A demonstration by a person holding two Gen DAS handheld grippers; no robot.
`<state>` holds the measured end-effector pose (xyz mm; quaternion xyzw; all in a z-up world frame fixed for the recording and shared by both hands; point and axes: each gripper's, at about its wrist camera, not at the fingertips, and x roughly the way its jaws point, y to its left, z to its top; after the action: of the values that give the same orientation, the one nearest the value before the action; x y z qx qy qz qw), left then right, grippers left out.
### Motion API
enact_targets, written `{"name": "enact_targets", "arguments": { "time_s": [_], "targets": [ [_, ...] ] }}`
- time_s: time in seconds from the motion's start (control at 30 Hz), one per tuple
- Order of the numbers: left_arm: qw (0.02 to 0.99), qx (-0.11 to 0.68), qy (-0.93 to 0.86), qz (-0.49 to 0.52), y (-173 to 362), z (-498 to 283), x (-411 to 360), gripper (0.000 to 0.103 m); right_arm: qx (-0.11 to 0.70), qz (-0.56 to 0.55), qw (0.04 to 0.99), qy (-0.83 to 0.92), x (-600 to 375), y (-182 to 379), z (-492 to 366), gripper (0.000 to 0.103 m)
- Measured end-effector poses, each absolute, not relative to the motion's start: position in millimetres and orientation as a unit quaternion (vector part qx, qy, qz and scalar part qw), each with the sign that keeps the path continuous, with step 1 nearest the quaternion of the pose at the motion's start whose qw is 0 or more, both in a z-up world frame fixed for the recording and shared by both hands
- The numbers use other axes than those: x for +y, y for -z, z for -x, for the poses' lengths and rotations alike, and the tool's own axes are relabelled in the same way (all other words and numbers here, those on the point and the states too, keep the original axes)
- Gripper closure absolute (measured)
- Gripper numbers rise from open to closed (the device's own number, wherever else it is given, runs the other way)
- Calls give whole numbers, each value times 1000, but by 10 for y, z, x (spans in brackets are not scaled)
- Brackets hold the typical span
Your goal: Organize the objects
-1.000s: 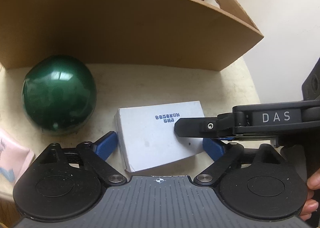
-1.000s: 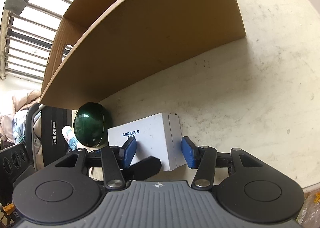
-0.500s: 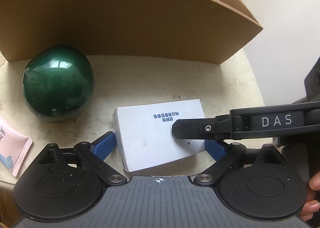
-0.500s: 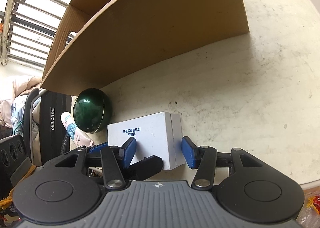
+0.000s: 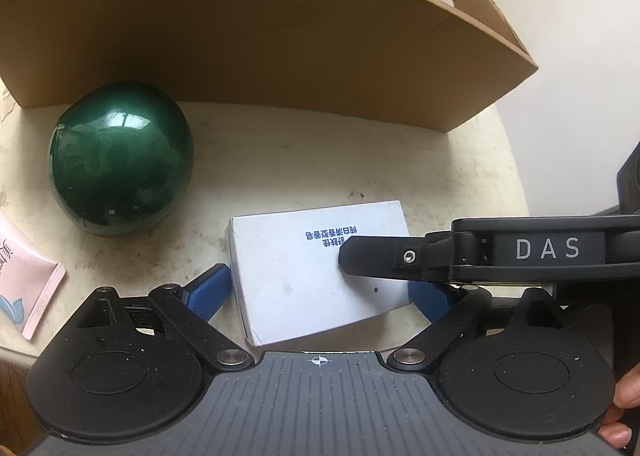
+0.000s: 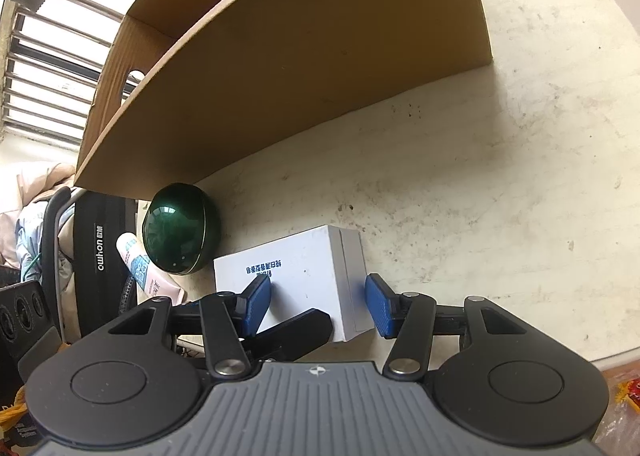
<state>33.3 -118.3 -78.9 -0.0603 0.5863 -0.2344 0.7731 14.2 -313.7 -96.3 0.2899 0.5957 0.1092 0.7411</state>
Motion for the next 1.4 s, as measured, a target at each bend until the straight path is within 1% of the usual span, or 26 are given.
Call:
{"name": "enact_targets", "arguments": {
  "time_s": [0.4, 0.8, 0.87, 0.93, 0.97, 1.1, 1.13, 1.4],
  "targets": [
    [767, 594, 231, 71, 659, -391, -1168, 9, 602, -292, 736, -104, -3090, 886, -177, 48],
    [772, 586, 234, 77, 389, -386, -1163, 9, 599, -282, 742, -103, -3015, 629, -150, 48],
    [774, 583, 235, 77, 431, -219, -1119, 9, 597, -281, 744, -103, -3000, 577, -141, 48],
    [776, 580, 237, 77, 390, -264, -1082, 9, 594, -281, 747, -102, -2988, 517, -129, 48],
    [776, 579, 238, 77, 421, -286, -937, 9, 593, -281, 748, -102, -2986, 487, -123, 48],
    [779, 574, 242, 77, 323, -292, -937, 9, 588, -281, 752, -99, -2977, 375, -98, 48],
    [779, 574, 242, 76, 191, -201, -936, 9, 587, -280, 753, -99, -2979, 350, -95, 48],
    [784, 563, 249, 77, -121, -164, -790, 10, 580, -284, 758, -93, -3031, 165, -85, 48]
  ]
}}
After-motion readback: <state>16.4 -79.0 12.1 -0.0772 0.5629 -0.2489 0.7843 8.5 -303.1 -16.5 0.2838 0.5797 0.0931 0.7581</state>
